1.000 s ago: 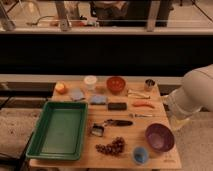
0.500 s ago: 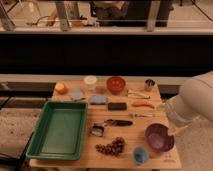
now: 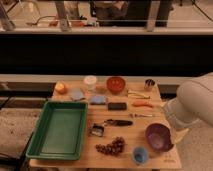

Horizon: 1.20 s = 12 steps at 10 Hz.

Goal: Place grapes in metal cup

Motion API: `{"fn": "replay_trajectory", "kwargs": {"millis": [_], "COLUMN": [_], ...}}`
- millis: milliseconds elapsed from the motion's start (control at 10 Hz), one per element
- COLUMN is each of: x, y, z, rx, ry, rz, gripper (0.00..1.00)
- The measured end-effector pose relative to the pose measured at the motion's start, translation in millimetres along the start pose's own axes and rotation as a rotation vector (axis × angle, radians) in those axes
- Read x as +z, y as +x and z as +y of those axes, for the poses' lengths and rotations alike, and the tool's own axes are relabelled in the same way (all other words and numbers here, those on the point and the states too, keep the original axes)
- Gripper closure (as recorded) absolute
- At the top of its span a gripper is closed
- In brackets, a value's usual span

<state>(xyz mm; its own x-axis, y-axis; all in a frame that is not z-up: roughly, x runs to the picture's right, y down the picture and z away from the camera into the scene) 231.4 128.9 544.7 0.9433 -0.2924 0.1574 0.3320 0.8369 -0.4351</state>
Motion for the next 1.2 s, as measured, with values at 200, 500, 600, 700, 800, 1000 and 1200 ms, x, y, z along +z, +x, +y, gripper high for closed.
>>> {"fn": "replay_trajectory", "kwargs": {"millis": [200,500,600,700,800,1000,1200], "x": [5.1,16.1,19.6,22.1,28.5,38.5,60.7], "y": [-24.6,-87.9,-110.9,-125.8,-154.2,-172.4,-182.7], "z": [-3.8,-25.9,-35.4,-42.2,-56.2,-68.6,-69.7], "rx": [-0.004,-0.038,-0.057,-0.071,-0.1,-0.125,-0.131], "ry": [0.005,-0.002,-0.005,-0.006,-0.011,-0.018,-0.048], "rz": [-0.03,-0.096,-0.115,-0.13,-0.165,-0.193,-0.227], "gripper": [0.2,0.2,0.2,0.2,0.2,0.2,0.2]}}
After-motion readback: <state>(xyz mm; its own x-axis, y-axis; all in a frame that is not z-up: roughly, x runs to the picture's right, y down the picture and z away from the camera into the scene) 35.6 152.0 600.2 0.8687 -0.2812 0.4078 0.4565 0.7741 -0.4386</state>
